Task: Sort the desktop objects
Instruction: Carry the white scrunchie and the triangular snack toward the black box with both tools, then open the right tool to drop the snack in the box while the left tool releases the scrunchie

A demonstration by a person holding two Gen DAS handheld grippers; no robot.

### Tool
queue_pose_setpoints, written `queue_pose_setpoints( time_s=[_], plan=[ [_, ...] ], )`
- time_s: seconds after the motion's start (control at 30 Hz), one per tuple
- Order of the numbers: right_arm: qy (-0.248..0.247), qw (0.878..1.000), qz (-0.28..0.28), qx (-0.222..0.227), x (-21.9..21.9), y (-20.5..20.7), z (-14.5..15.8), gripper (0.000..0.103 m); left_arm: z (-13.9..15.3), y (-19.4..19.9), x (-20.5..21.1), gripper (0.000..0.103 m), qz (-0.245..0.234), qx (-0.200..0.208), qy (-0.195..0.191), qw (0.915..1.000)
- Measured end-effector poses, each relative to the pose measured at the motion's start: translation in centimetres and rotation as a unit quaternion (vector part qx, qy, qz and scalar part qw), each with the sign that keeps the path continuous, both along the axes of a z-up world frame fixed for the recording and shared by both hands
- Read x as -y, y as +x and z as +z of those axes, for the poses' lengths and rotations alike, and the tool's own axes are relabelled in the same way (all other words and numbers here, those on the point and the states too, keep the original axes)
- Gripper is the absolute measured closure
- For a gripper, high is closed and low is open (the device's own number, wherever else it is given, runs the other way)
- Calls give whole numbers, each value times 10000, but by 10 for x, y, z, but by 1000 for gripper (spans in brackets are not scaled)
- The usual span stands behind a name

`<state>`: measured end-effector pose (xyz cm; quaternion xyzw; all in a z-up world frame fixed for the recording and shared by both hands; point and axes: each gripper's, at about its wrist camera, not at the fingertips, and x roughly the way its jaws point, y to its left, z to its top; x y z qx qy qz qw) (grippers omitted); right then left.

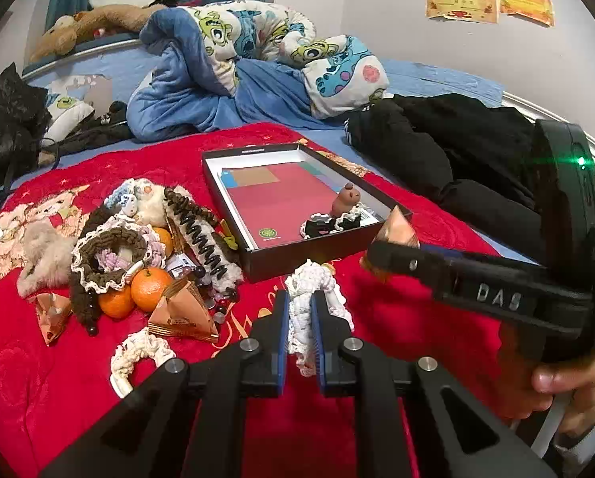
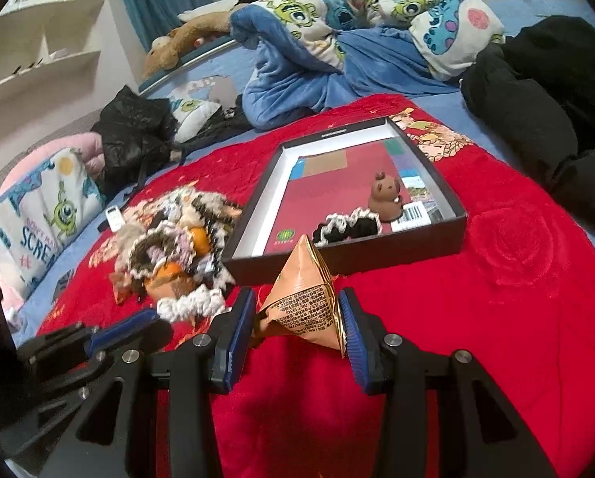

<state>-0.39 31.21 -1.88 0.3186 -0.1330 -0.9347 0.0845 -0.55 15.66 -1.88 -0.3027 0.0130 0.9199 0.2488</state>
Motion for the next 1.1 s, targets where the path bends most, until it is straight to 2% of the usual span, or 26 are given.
queue_pose_setpoints(
  time_s=[0.37,0.53,0.87,1.1],
  plan=[
    [-497,9982,-289,-184,-15,-23,18,62,11,-22,2,92,202,-15,83,9998],
    [-691,9968,-394,-104,-24,-38,17,62,16,-31,-1,92,333,-167,-130,9992],
    [-886,9953,-216,-335,-35,-54,29,62,23,-65,-20,92,453,-290,-56,9985],
    [-890,9951,-169,-398,-35,-84,23,62,11,-99,-28,92,563,-196,97,9982]
  ],
)
